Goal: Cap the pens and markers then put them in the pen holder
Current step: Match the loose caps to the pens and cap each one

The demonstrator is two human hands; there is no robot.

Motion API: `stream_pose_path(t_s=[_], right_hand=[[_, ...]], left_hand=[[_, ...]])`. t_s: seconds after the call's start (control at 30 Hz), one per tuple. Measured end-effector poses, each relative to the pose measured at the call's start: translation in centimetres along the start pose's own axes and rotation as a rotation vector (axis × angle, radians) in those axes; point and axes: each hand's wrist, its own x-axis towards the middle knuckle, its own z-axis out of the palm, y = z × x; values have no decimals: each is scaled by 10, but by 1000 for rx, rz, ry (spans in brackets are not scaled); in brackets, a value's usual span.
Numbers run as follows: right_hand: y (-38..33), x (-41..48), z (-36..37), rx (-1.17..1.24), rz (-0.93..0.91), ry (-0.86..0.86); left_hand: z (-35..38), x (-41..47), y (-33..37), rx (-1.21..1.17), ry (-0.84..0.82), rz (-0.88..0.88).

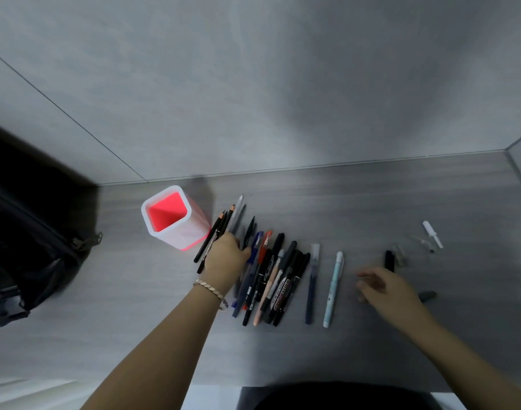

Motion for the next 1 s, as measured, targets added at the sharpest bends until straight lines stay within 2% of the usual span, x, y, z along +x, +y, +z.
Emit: stream_pose_path(t_s=[0.2, 0.37, 0.5, 0.6, 0.7, 0.8, 0.9, 1.0], right_hand=[[9, -5, -9, 22, -21, 8], [13, -12, -24, 65, -26, 103], [27, -7, -49, 23, 51, 278], [35, 6, -62, -12, 99, 386], [24, 17, -57, -90, 5, 381], [5, 21, -42, -240, -108, 333], [-4, 26, -32, -509, -95, 284], [-1, 27, -32, -519, -73, 283]], left_hand=[[3, -16, 1, -105, 105, 28], [1, -33, 13, -215, 247, 104], [3, -75, 41, -487, 85, 163], [10, -100, 53, -817, -128, 63], [15, -116, 57, -992, -280, -49], [17, -127, 59, -1036, -329, -72], [19, -133, 55, -999, -337, -90], [20, -136, 53, -978, -350, -97]])
